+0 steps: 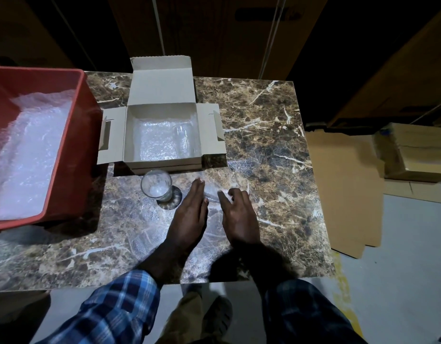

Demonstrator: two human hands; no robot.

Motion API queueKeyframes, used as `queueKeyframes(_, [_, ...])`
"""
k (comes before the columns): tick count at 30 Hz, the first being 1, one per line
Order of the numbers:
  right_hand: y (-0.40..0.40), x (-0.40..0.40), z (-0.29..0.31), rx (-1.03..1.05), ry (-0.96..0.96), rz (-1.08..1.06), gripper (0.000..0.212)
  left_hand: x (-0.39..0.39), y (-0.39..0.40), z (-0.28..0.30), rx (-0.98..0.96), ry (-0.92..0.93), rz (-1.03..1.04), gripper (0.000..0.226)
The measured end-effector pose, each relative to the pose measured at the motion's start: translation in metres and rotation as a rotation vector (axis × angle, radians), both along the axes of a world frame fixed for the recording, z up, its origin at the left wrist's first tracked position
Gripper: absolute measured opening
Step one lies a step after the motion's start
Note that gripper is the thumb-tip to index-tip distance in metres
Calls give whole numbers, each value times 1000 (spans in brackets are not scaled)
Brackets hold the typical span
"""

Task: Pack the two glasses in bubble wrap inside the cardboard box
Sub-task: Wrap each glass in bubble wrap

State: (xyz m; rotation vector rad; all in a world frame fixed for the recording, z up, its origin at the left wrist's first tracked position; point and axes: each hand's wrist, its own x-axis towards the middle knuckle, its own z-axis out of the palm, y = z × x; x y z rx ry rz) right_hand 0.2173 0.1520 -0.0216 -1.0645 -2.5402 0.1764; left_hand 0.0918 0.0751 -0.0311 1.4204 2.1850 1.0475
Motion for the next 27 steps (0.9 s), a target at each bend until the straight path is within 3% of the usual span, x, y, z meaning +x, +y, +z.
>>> queueKeyframes(3, [-1, 1, -1, 68, -28, 44, 46, -8, -1, -6, 6, 89, -81, 52])
queueKeyframes(9, [-6, 0, -4, 4, -45, 59, 45, -10, -15, -20, -133, 453, -218, 52])
queueKeyframes(13, [-6, 0, -6, -201, 183, -49, 35, -4, -14, -13, -242, 479, -199, 55])
queueKeyframes(17, [-6, -7, -1, -467, 394, -313, 23, -2, -13, -12, -264, 457, -195, 58])
queueKeyframes(21, [-4, -12, 6, -582, 277, -495, 39, 2, -12, -8, -243, 429, -184, 59])
queueKeyframes(27, [9, -16, 14, -668, 194, -577, 34, 6, -16, 0, -246, 575, -260, 56])
